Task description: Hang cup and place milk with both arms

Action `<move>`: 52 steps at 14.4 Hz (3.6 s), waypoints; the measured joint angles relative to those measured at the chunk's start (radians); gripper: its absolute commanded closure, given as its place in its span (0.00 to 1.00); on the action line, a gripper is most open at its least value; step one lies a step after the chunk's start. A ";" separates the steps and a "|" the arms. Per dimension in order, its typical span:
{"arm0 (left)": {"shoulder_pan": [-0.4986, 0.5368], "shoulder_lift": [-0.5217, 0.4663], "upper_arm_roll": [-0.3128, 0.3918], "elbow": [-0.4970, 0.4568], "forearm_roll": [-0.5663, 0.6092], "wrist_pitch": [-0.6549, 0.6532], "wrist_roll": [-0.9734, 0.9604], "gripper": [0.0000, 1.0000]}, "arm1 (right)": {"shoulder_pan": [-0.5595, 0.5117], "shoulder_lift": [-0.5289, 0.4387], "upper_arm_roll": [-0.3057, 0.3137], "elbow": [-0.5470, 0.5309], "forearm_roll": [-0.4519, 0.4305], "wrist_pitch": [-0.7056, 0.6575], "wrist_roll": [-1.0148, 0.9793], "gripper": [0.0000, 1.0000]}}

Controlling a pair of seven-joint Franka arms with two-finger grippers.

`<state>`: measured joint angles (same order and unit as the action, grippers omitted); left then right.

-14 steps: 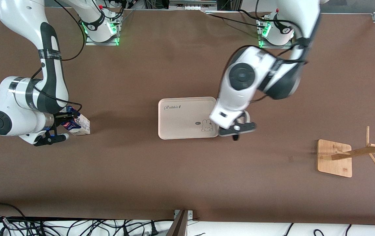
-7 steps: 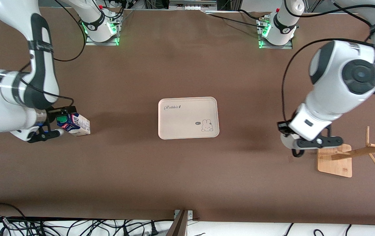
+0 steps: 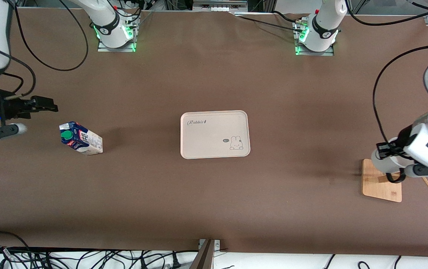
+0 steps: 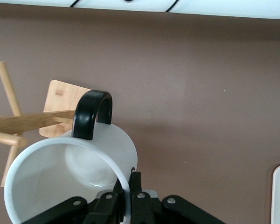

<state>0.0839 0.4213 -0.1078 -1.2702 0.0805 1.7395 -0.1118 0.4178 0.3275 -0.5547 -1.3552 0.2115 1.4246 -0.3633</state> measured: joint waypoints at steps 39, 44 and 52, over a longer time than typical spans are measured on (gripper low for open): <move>-0.083 -0.454 0.076 -0.428 -0.059 -0.020 0.152 0.00 | -0.425 -0.158 0.509 -0.120 -0.240 0.184 0.275 0.00; -0.086 -0.495 0.087 -0.476 -0.059 -0.003 0.155 0.00 | -0.426 -0.160 0.509 -0.120 -0.240 0.184 0.275 0.00; -0.086 -0.493 0.083 -0.484 -0.059 -0.032 0.156 0.00 | -0.426 -0.160 0.511 -0.114 -0.253 0.189 0.274 0.00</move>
<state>-0.0020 -0.0716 -0.0253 -1.7538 0.0215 1.7073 0.0443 -0.0081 0.1679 -0.0436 -1.4693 -0.0411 1.6138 -0.0890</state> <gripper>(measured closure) 0.000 0.000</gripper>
